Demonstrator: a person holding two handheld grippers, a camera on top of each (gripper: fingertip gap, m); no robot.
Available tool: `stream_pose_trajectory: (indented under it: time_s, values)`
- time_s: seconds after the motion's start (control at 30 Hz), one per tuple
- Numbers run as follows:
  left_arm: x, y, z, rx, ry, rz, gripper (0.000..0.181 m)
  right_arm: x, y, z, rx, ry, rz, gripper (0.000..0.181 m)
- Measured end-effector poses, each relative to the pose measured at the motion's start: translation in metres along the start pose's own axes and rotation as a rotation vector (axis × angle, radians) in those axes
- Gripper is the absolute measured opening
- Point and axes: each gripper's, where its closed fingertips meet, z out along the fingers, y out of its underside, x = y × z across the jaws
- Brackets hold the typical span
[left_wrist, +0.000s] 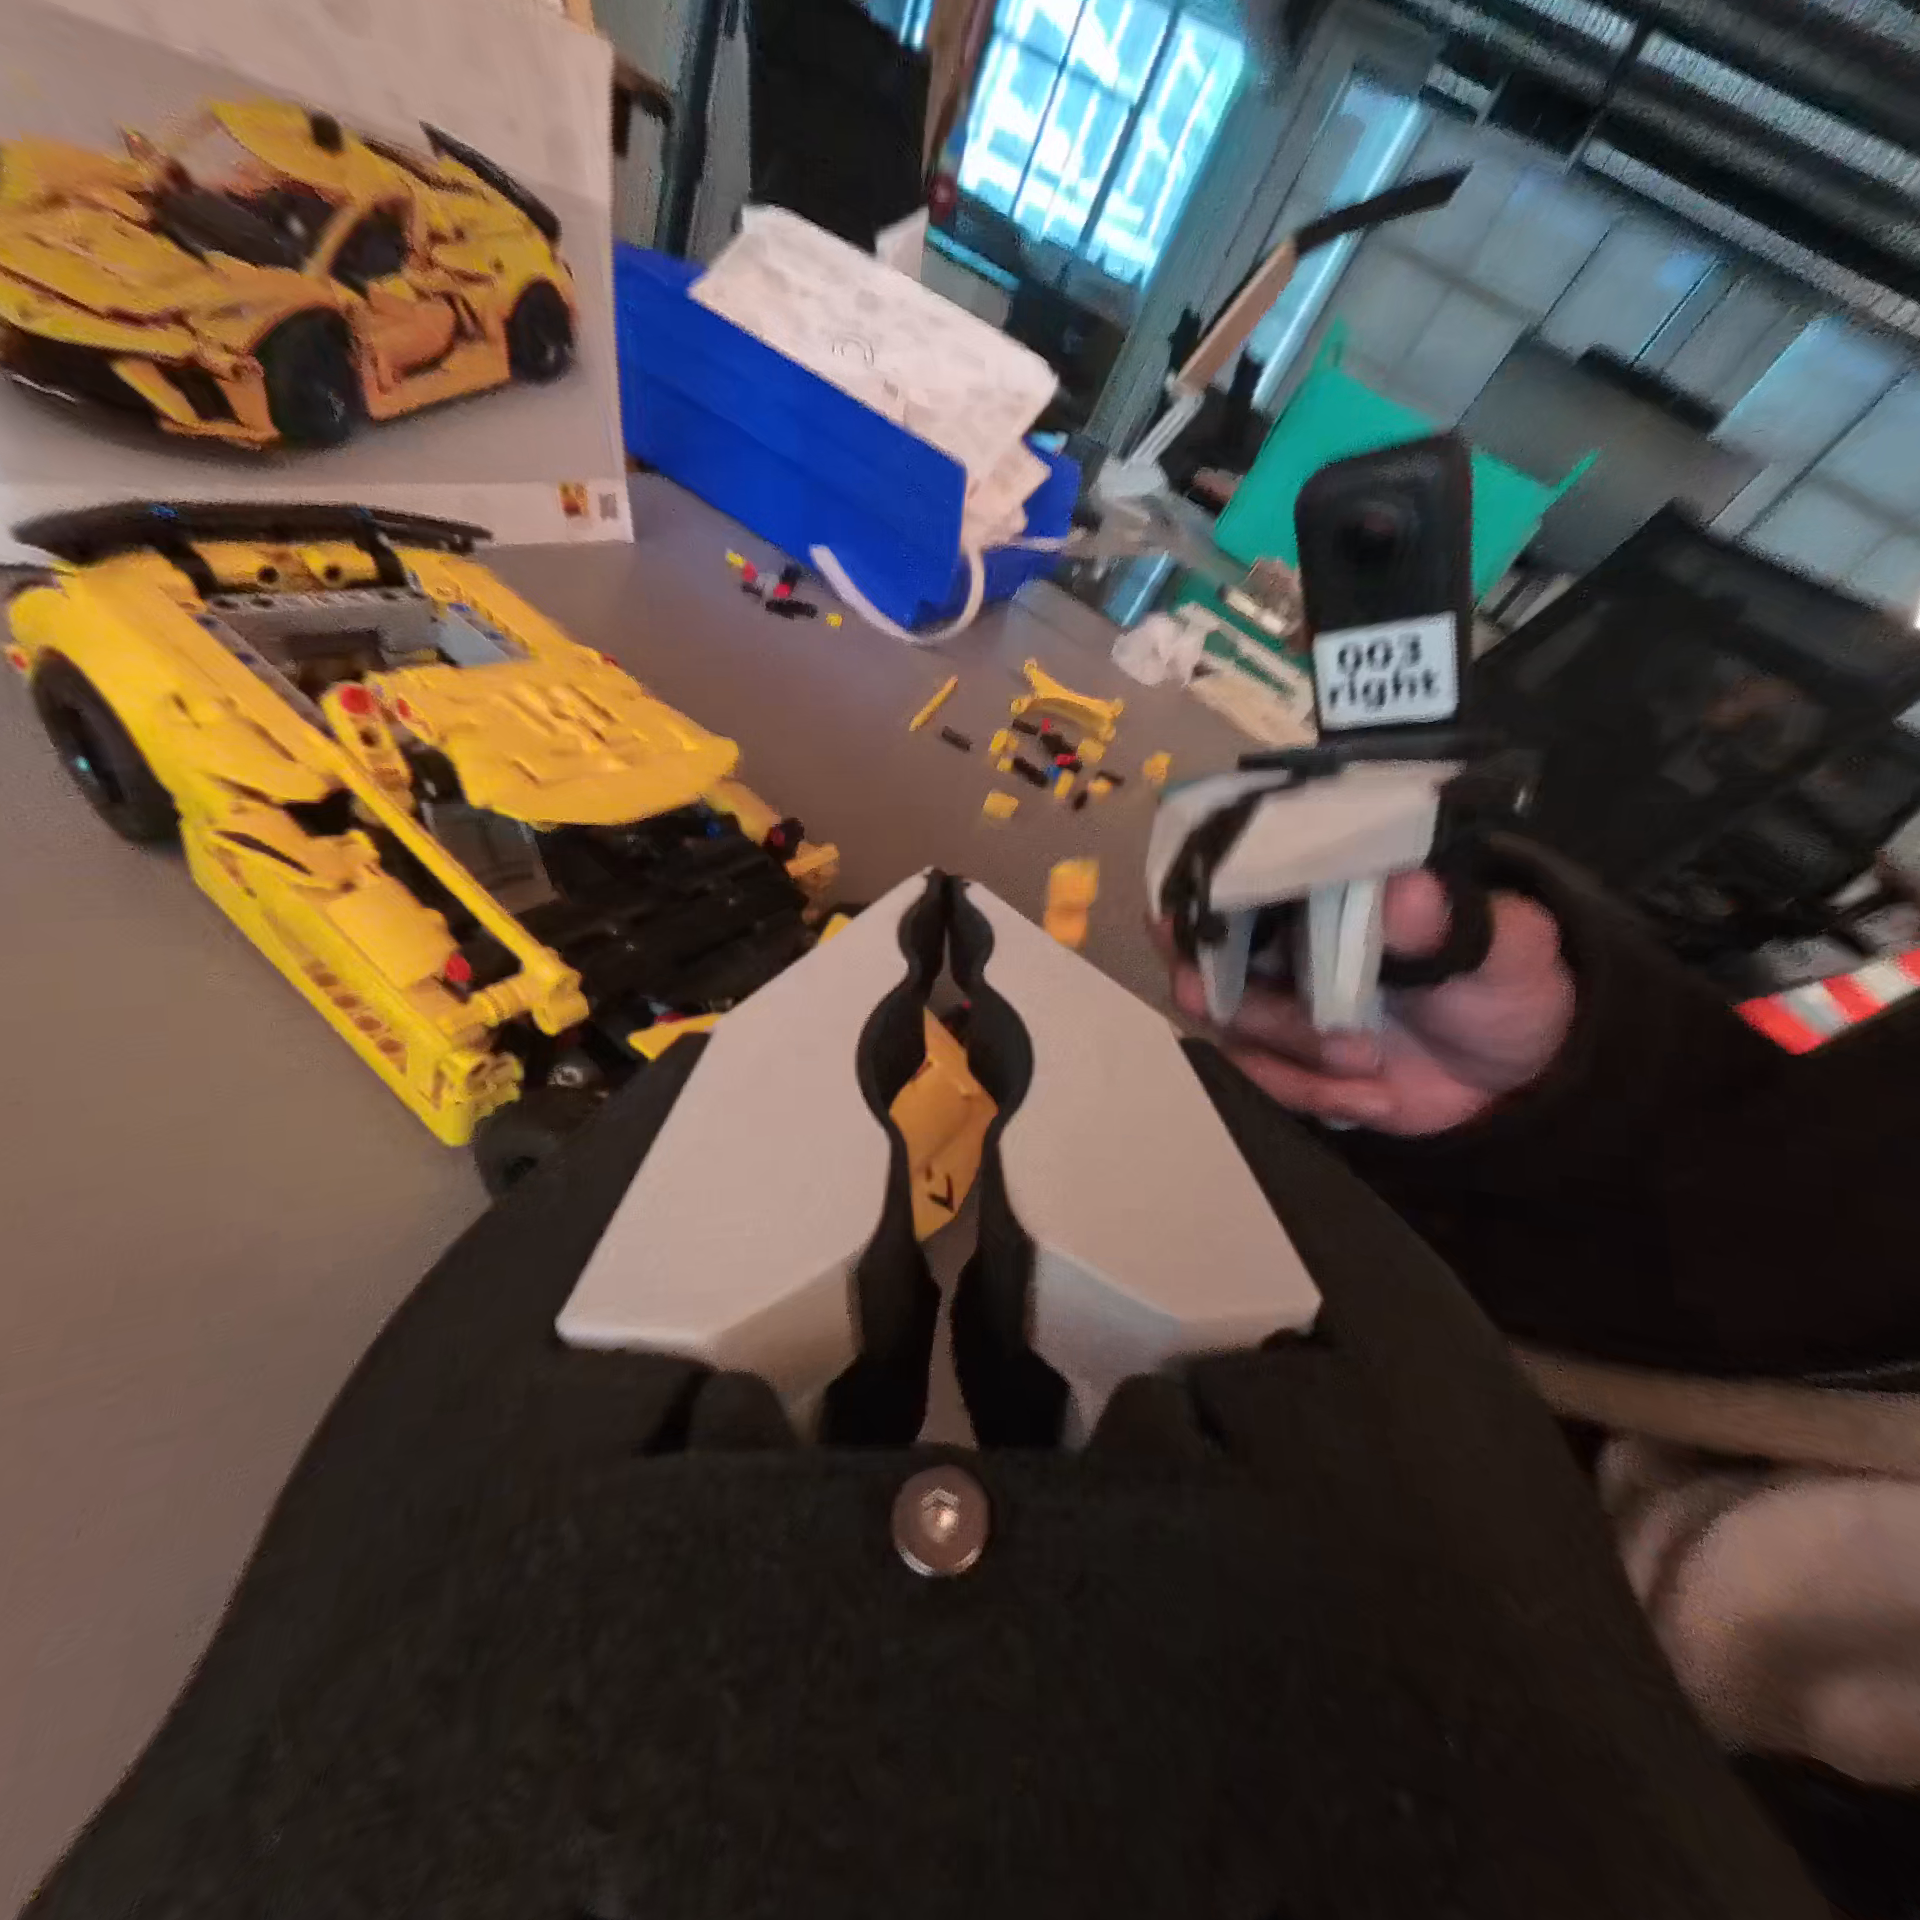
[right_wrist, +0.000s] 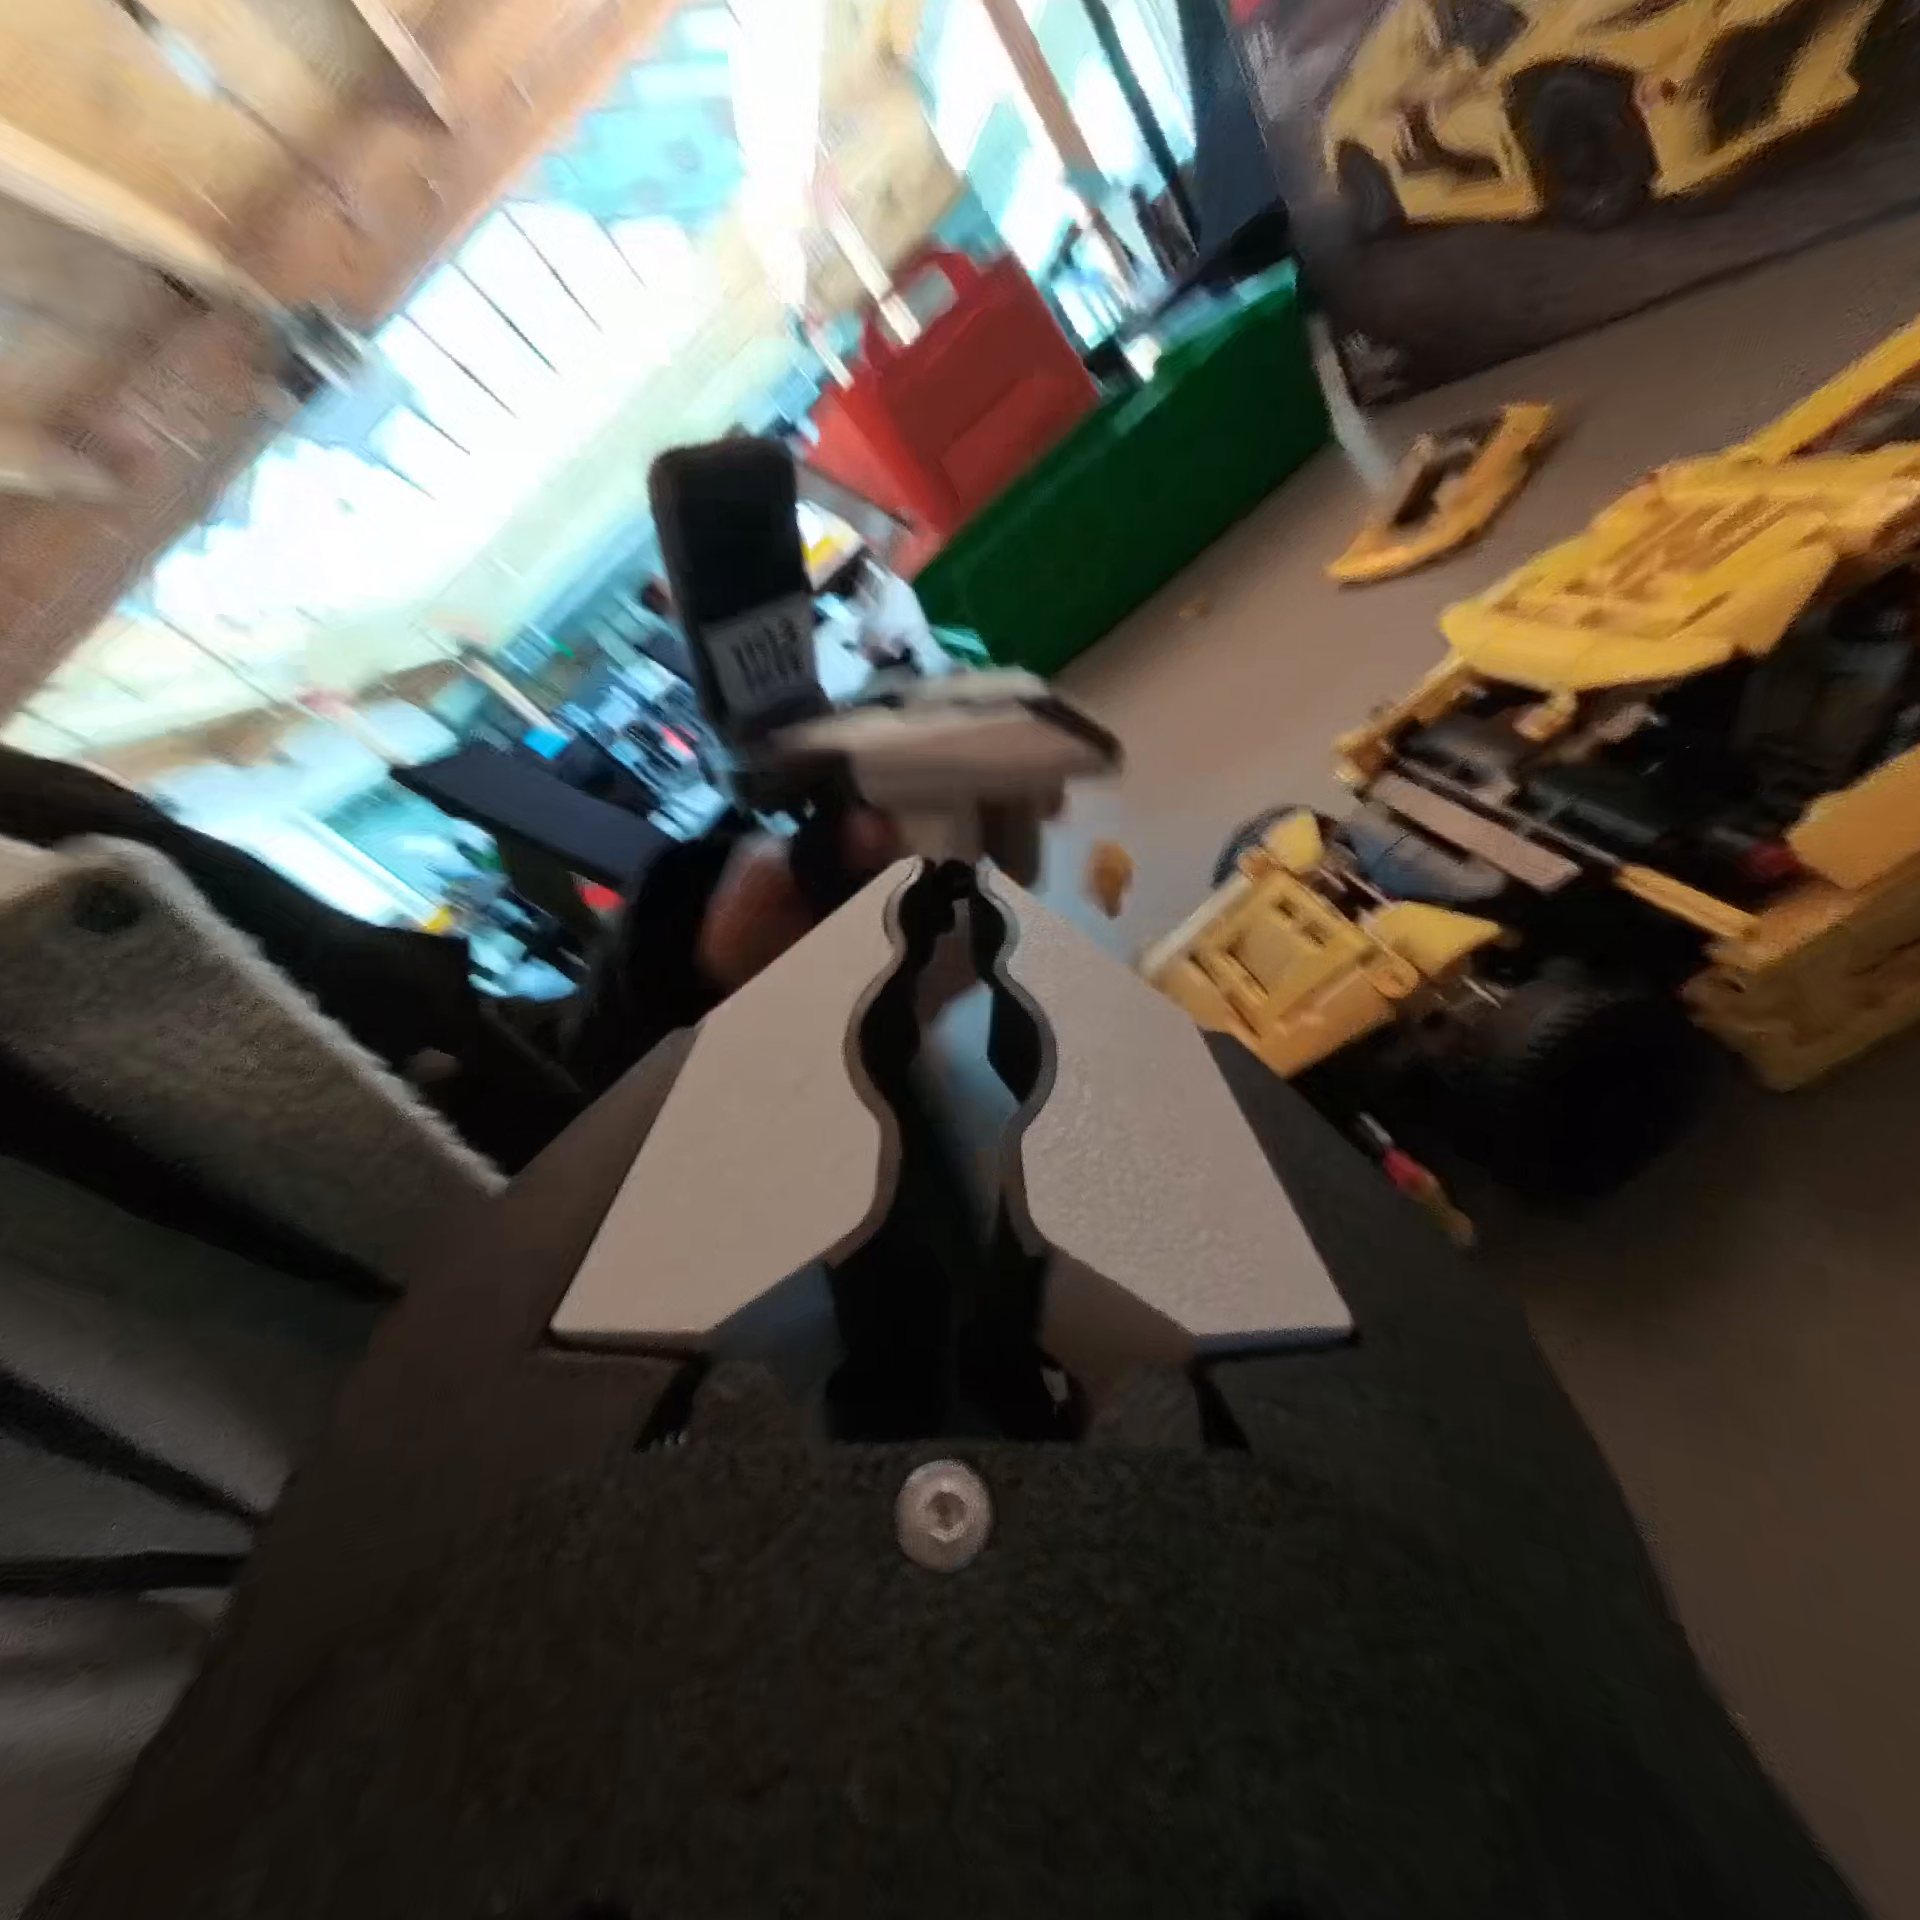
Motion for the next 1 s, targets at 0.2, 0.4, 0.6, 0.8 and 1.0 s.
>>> stream_pose_trajectory:
  time_s: [0.2,0.4,0.6,0.8,1.0]
  values:
    - [0.026,-0.004,-0.002,0.014,0.069,0.181,0.0,0.028,-0.024,-0.035,0.001,0.185,-0.159,0.006]
    - [0.012,0.014,0.006,-0.102,-0.066,0.348,0.0,0.133,-0.058,-0.183,-0.153,0.761,-0.227,0.006]
    - [-0.044,0.01,-0.011,-0.146,-0.384,0.442,0.0,0.197,-0.029,-0.264,-0.274,1.029,-0.066,0.007]
    - [-0.055,0.024,-0.012,-0.195,-0.282,0.233,0.026,0.203,-0.03,-0.277,-0.24,1.059,-0.088,0.031]
    - [-0.052,0.031,-0.011,-0.208,-0.206,0.14,0.028,0.153,-0.072,-0.232,-0.142,0.984,-0.405,0.046]
